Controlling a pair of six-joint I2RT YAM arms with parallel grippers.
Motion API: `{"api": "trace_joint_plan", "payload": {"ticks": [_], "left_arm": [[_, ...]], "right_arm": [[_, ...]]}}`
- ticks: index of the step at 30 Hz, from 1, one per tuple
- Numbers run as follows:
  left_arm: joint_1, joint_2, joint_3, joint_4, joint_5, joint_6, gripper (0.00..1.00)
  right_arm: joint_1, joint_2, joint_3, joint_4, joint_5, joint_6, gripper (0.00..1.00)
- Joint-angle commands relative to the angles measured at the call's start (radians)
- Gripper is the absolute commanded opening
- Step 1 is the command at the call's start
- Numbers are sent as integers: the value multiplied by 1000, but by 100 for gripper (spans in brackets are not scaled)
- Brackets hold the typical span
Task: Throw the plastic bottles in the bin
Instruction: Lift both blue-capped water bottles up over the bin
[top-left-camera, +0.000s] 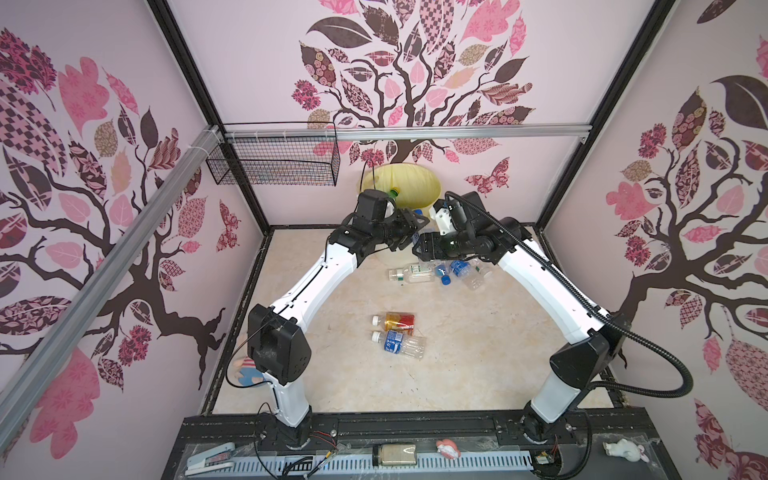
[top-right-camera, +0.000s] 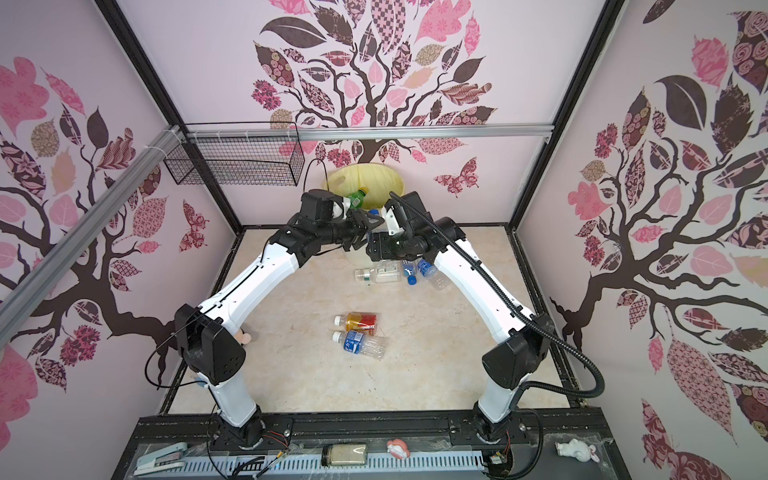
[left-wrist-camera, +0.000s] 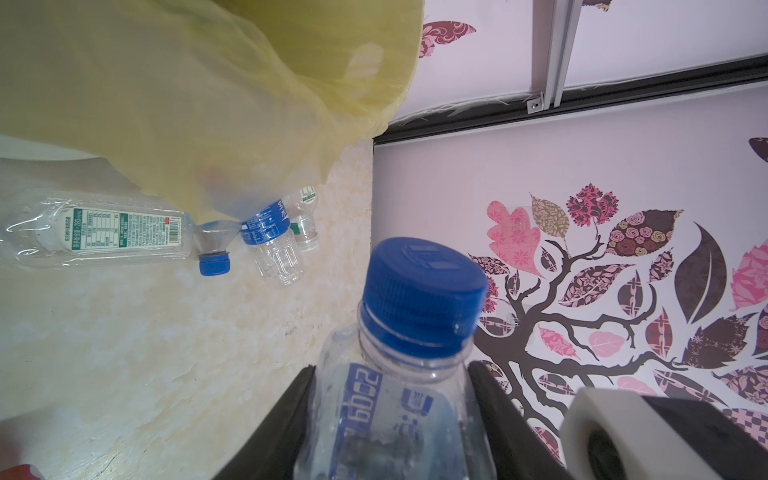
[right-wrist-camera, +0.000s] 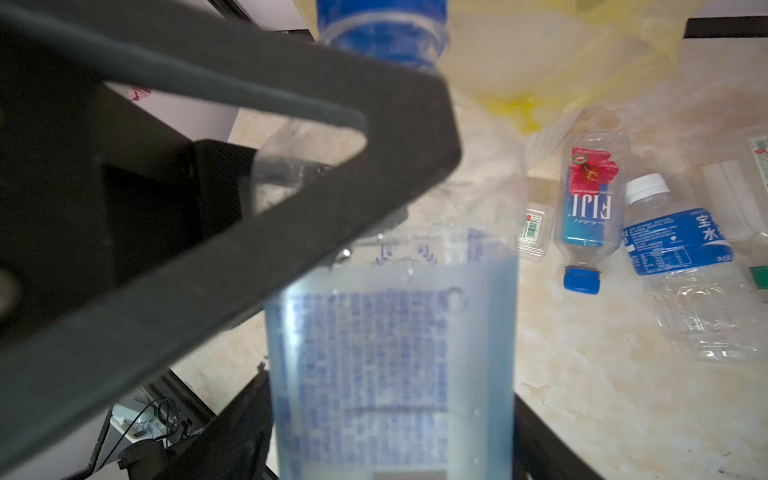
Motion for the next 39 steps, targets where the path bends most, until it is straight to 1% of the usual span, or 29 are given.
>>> {"api": "trace_joint_plan", "payload": {"ticks": [1,9,11,14,18,20,24,28,39], "left_arm": [[22,-8,-18,-9,6,-6,40],[62,-10,7,-15,-23,1,39],[62,-11,14,-11,-35,1,39],[65,-10,36,-5,-59,2,38],[79,21,124,7,-105,5,38],[87,53,216,-3,-134,26,38],[102,134,402,-25,-180,94,38],[124,191,528,-11,-247,151,38],[128,252,682,169,-485,444,39]], "right_arm": [[4,-24,2,23,0,-6,80],[4,-76,-31,21,24,-27,88],[4,-85,-29,16,33,-29,92],[4,-104,-22,19,46,-33,99],[4,-129,-3,39,74,-44,100],[4,-135,16,48,90,-53,99],[5,-141,72,61,122,-71,99],[4,-140,110,61,159,-88,100],[5,-121,152,60,171,-89,100]]}}
